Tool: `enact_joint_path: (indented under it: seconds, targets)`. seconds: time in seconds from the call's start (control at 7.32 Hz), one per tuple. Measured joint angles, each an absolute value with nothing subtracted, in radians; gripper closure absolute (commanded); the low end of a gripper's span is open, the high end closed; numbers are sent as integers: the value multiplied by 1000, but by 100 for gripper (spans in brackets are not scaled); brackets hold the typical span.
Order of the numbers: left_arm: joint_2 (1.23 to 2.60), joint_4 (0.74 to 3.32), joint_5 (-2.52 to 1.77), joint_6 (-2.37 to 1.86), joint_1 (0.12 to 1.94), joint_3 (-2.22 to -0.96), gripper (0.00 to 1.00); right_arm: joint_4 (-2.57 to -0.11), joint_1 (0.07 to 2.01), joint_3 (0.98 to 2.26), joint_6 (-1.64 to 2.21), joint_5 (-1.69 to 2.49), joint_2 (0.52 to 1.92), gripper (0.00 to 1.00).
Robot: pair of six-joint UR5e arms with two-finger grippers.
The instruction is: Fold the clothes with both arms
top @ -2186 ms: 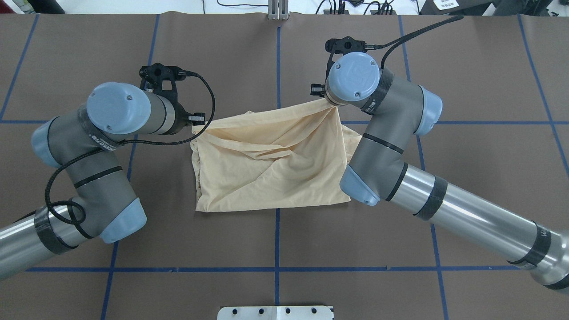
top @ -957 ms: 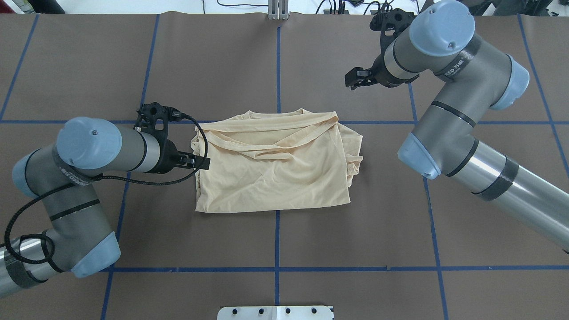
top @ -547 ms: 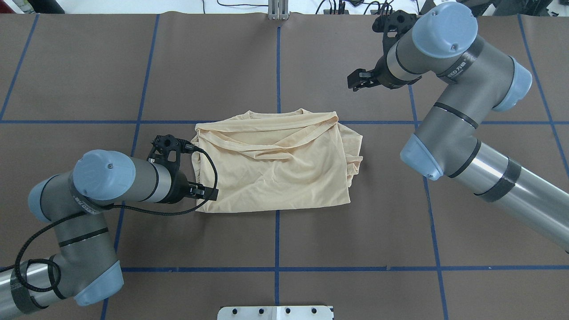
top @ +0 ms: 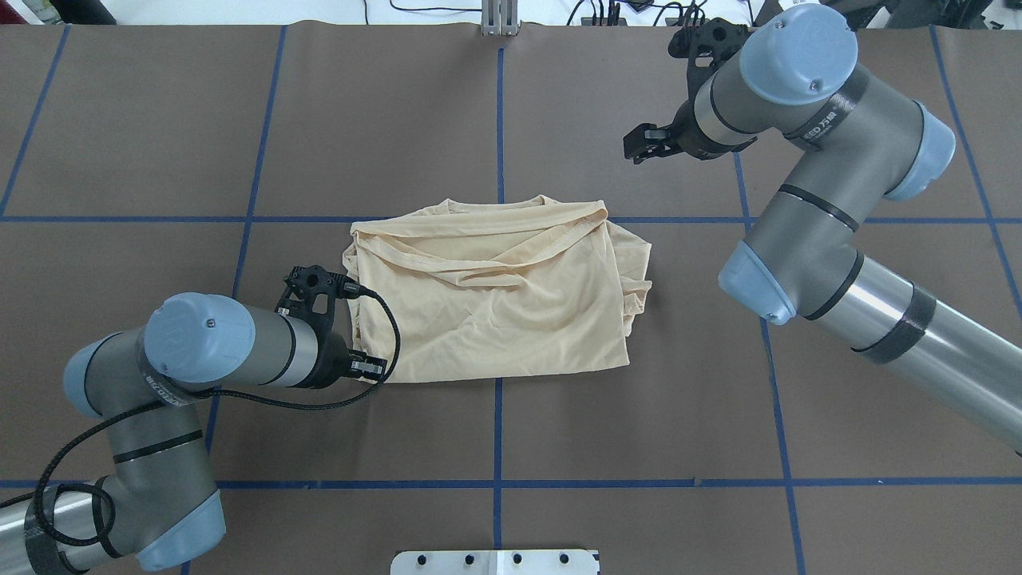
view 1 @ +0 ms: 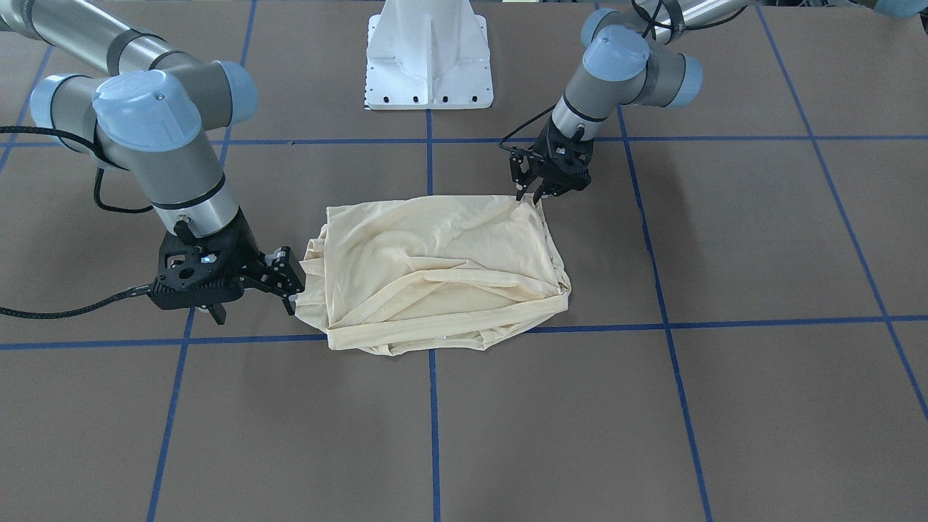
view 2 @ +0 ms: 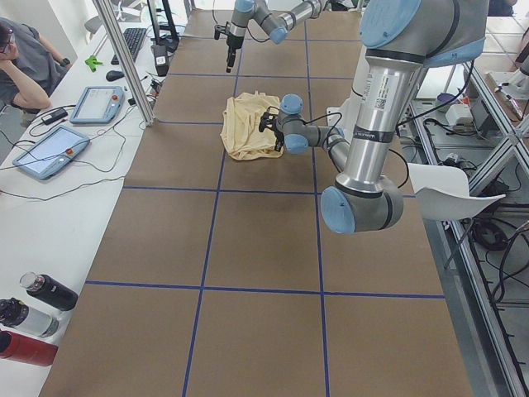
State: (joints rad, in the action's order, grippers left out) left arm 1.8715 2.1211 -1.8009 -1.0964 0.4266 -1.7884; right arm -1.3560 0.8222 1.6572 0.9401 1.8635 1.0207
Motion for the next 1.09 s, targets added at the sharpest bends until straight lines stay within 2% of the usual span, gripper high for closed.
enact_joint_path:
  seconds: [0.14,0.27,0.68,1.09]
  targets:
    - [1870,2122,-1801,-1096,426,-1786,78,-1356,822,1658,940,1863,1021,0]
    - [1869,2122,-1801,-1096,425,-1785,100,-1356,821,1659,940,1862,1021,0]
    - [1858,2121,-1800,-1090,432,-1793,100,-1356,821,1660,940,1862,1019,0]
    - [1855,2116,-1796,-992,551,-1760,100,-1356,819,1659,941,1861,1020,0]
